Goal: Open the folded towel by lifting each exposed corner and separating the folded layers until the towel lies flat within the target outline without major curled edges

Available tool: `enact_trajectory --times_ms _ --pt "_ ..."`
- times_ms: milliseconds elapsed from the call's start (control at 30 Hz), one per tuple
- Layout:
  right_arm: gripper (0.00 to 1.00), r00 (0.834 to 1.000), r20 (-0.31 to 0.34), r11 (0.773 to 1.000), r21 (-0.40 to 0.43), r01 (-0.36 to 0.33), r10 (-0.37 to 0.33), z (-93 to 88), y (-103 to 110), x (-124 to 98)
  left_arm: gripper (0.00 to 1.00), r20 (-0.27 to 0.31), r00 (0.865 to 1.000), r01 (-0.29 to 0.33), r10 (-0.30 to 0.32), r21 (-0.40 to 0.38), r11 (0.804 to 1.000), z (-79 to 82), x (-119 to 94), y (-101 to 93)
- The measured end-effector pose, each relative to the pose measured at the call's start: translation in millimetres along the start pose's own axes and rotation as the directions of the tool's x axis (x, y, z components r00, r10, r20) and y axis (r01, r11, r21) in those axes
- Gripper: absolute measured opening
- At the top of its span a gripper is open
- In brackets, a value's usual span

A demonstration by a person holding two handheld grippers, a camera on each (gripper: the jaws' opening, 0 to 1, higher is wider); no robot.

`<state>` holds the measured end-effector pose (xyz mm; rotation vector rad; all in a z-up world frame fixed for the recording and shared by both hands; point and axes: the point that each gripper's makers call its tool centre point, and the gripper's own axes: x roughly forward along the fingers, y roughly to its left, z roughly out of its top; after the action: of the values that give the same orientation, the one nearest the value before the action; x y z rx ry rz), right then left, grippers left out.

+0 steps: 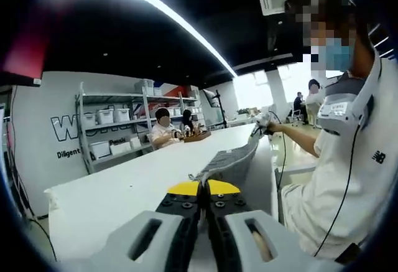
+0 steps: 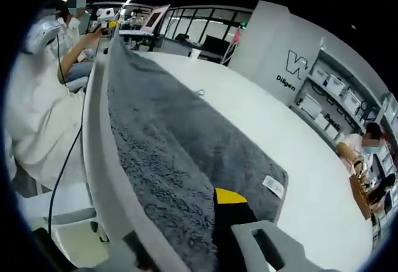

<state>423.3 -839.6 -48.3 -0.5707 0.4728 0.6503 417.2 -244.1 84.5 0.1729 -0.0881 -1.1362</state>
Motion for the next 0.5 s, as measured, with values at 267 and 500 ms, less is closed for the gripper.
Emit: enact_trajectory --times_ms 267,500 --pt "0.00 0.998 0.001 0.997 0.059 -0.059 0.059 -10.6 15.7 -0.5 0.02 -0.037 0.997 0.059 -0.060 -0.043 0.997 -23.3 -4.9 -16.9" --pt "0.00 0.995 -0.011 0.989 0.109 -0.102 0.104 -21.6 22.2 -0.2 0.02 -0.052 0.992 0.109 -0.113 -0.073 0.991 -39.2 -12.9 -33.2"
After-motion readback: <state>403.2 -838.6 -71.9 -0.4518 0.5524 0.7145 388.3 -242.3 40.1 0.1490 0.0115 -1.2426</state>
